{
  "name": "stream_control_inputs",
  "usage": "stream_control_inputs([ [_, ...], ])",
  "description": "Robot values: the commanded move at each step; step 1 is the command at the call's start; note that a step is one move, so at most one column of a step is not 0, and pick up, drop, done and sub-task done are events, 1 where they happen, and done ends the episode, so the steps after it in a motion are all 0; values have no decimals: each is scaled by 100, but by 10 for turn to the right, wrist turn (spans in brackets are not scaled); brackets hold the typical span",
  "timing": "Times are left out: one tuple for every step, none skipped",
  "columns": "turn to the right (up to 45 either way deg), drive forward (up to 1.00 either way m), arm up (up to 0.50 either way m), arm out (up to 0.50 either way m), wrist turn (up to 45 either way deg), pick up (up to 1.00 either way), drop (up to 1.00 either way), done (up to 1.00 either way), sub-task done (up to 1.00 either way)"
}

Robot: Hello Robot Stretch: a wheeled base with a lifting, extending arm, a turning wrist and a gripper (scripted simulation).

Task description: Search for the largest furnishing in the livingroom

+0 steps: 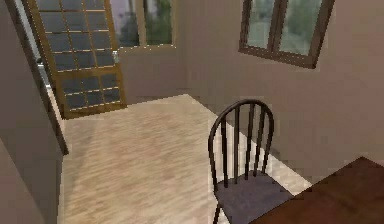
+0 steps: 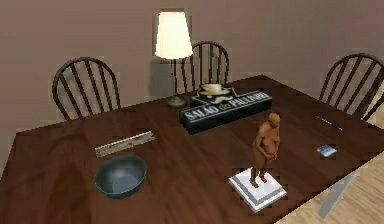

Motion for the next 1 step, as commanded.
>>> stream_control_inputs([
  [-450,0,0,0,0,0,0,0,0],
])
